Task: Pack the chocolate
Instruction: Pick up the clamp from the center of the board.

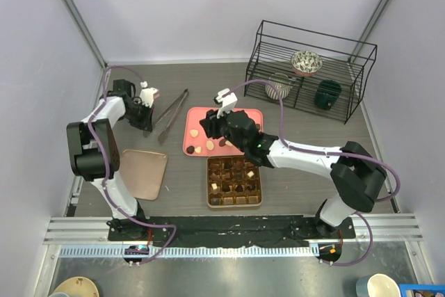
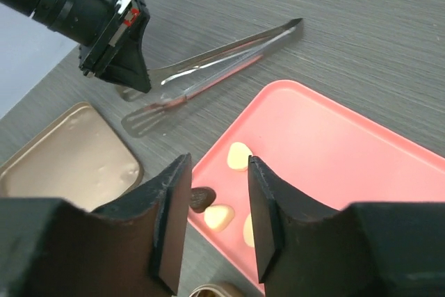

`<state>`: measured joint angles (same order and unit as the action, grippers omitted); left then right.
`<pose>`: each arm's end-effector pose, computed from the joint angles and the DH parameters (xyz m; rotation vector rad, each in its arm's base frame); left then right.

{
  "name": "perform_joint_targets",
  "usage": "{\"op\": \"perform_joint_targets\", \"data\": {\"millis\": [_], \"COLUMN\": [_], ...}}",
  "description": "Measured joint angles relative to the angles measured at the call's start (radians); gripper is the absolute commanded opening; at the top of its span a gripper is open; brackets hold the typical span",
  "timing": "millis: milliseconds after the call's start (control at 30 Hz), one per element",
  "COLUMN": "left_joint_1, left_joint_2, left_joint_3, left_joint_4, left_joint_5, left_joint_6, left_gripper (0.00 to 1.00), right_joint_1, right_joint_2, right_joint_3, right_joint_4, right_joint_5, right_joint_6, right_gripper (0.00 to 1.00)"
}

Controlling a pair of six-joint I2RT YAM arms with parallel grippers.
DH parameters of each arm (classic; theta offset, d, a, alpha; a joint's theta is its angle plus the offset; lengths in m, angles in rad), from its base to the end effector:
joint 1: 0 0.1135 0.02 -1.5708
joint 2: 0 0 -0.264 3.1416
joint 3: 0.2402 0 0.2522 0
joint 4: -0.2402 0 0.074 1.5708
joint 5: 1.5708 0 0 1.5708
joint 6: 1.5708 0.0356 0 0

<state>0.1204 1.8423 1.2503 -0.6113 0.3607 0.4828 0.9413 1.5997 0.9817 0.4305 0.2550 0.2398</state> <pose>0.3650 0.0315 0.1808 0.5700 2.6094 -0.3174 0.2243 0.2927 0.2641 -0.4355 1.7421 0.6332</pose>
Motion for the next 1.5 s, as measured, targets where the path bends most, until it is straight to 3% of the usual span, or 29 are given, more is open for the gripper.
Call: {"op": "perform_joint_targets", "data": {"millis": [200,233,300,467,633,833,1100,1333,1500], "left_joint_1": [0.021,0.024,0.026,0.028,0.005,-0.076,-0.206,-0.212,-0.212], "left_joint_2": [-0.107,-0.132,-0.2,-0.312,-0.304,-0.314,-0.352,-0.355,-0.355], "left_joint_3": [0.146,0.17,0.216,0.311,0.357,0.314,0.256,0.251,0.25], "left_joint_4": [-0.254,-0.282,-0.358,-0.595,-0.676,-0.71,-0.73,-0.733,-0.733], "left_joint_5": [0.251,0.296,0.411,0.705,0.871,0.913,0.943,0.948,0.949], "left_joint_6": [-0.009,-0.009,-0.008,0.079,0.215,0.259,0.254,0.254,0.254], "left_gripper": [0.0,0.0,0.0,0.0,0.0,0.0,0.0,0.0,0.0], "right_joint_1": [-0.02,-0.032,-0.074,-0.238,-0.322,-0.406,-0.451,-0.438,-0.39], "right_joint_2": [-0.17,-0.223,-0.334,-0.505,-0.497,-0.326,-0.173,-0.173,-0.176], "right_joint_3": [-0.06,-0.088,-0.149,-0.251,-0.256,-0.212,-0.161,-0.119,-0.097], "right_joint_4": [-0.035,-0.032,-0.017,0.06,0.129,0.352,0.652,0.718,0.62], "right_joint_5": [-0.127,-0.169,-0.262,-0.518,-0.718,-0.922,-1.029,-1.034,-1.028], "right_joint_6": [0.039,0.055,0.105,0.233,0.339,0.536,0.722,0.715,0.627], "right_gripper": [0.73,0.88,0.98,1.0,1.0,0.99,1.0,1.0,1.0]}}
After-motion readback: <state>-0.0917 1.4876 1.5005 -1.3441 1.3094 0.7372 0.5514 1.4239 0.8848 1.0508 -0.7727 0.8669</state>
